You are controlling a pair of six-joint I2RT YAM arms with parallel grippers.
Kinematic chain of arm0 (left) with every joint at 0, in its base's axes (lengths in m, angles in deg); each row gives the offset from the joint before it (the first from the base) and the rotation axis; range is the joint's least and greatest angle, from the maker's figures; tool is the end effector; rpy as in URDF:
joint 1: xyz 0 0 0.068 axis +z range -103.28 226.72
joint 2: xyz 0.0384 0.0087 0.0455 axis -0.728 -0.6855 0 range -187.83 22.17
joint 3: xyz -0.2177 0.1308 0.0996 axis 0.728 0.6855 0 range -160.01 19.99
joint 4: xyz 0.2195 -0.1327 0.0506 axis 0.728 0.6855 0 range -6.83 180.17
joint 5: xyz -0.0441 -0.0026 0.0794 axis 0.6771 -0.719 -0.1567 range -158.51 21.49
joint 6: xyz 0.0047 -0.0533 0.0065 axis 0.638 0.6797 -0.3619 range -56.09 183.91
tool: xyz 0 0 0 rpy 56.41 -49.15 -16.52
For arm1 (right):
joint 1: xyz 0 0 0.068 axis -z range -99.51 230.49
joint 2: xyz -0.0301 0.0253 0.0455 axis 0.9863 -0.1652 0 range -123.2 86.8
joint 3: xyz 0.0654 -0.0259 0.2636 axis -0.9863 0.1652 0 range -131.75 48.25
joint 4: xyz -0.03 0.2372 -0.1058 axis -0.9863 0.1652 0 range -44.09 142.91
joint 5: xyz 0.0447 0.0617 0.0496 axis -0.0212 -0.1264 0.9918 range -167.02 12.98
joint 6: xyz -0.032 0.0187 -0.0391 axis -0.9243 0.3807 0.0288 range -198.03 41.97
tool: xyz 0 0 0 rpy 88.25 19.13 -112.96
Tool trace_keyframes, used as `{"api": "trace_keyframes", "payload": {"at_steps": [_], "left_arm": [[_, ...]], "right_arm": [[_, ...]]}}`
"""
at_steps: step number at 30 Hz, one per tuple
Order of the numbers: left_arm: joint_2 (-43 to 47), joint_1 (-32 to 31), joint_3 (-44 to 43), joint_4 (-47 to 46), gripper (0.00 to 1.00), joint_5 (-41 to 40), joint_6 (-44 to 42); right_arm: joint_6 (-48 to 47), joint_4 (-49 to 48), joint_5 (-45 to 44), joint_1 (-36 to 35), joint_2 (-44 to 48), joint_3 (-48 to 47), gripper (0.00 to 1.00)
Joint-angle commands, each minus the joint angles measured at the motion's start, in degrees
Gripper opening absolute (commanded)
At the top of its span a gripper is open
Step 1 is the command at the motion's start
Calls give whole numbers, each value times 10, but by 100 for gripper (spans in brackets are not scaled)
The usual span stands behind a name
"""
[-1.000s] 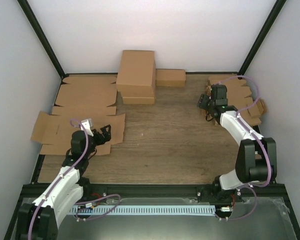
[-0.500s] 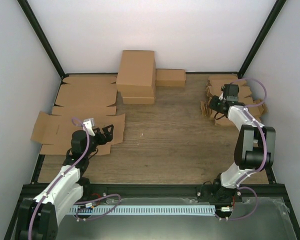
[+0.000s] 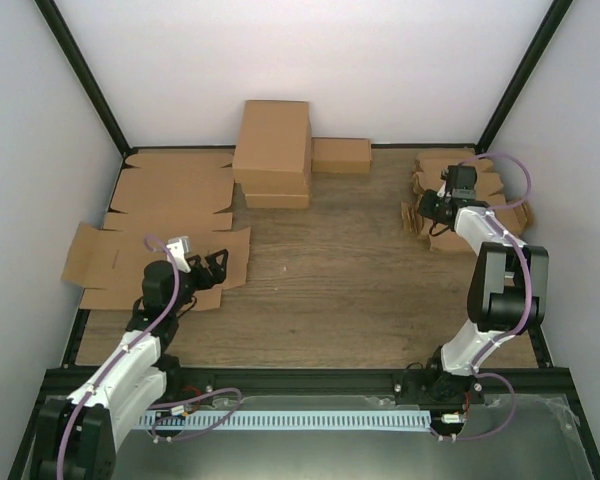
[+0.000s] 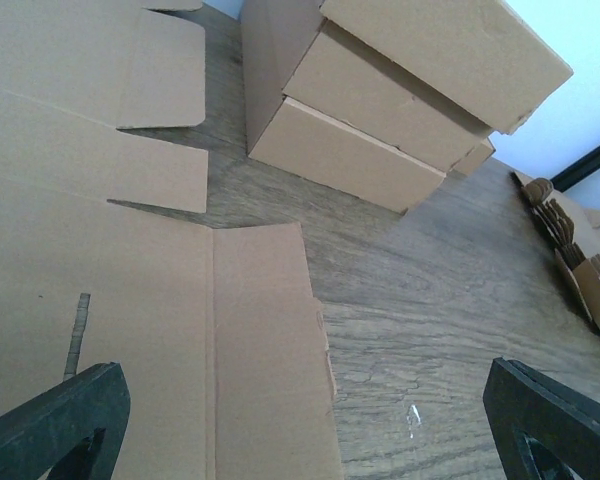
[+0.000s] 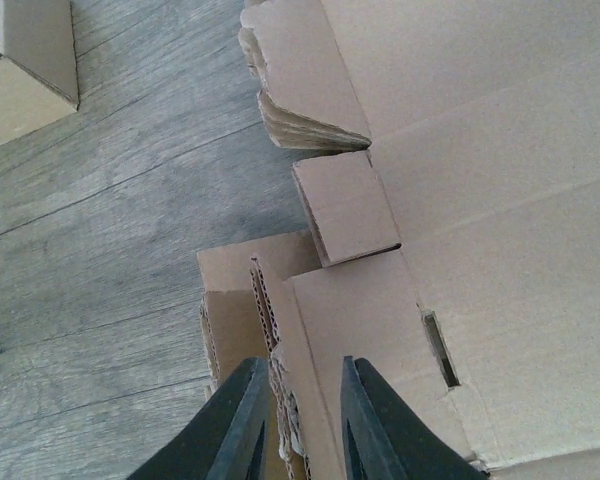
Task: Fold the paper box
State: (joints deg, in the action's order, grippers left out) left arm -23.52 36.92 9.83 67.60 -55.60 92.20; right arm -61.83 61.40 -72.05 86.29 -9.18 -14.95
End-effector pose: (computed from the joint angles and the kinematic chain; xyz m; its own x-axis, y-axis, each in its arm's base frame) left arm 0.1680 -0.0371 0.1717 -0.4729 -0.3871 -0.7915 0.1687 0.8419 -0.5125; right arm 0.3573 -0.0333 0.2121 -0.7008 0.3507 -0.6212 0.2488 0.9363 0.2479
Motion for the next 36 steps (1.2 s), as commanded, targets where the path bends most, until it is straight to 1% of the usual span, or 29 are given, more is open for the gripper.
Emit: {"api": "trace_keyframes", "payload": {"at_steps": [1, 4, 5, 9, 18, 20, 22, 29, 36], "left_arm": [[-8, -3, 5, -30, 100, 9, -5], [-11, -3, 4, -29, 100, 10, -5], [-13, -3, 3, -29, 100, 10, -5], [-16, -3, 2, -29, 100, 10, -4], [-22, -3, 1, -30, 100, 11, -3], [-22, -3, 1, -30, 100, 11, -3], [-23, -3, 1, -30, 100, 11, -3], [-24, -3, 0, -31, 100, 11, -3], [-26, -3, 0, -32, 100, 12, -3]], "right_arm": [[-12, 12, 13, -1, -16, -25, 22], [-14, 15, 14, -1, -20, -28, 12], [-14, 15, 12, -1, -18, -27, 11], [-17, 22, 15, -1, -19, -34, 13], [-23, 32, 29, -1, -27, -39, 12], [-27, 35, 39, -1, -25, -41, 2], [-30, 42, 42, -1, -18, -45, 1], [-29, 81, -10, -1, 45, -69, 1], [-33, 126, -93, -1, 124, -114, 1]]}}
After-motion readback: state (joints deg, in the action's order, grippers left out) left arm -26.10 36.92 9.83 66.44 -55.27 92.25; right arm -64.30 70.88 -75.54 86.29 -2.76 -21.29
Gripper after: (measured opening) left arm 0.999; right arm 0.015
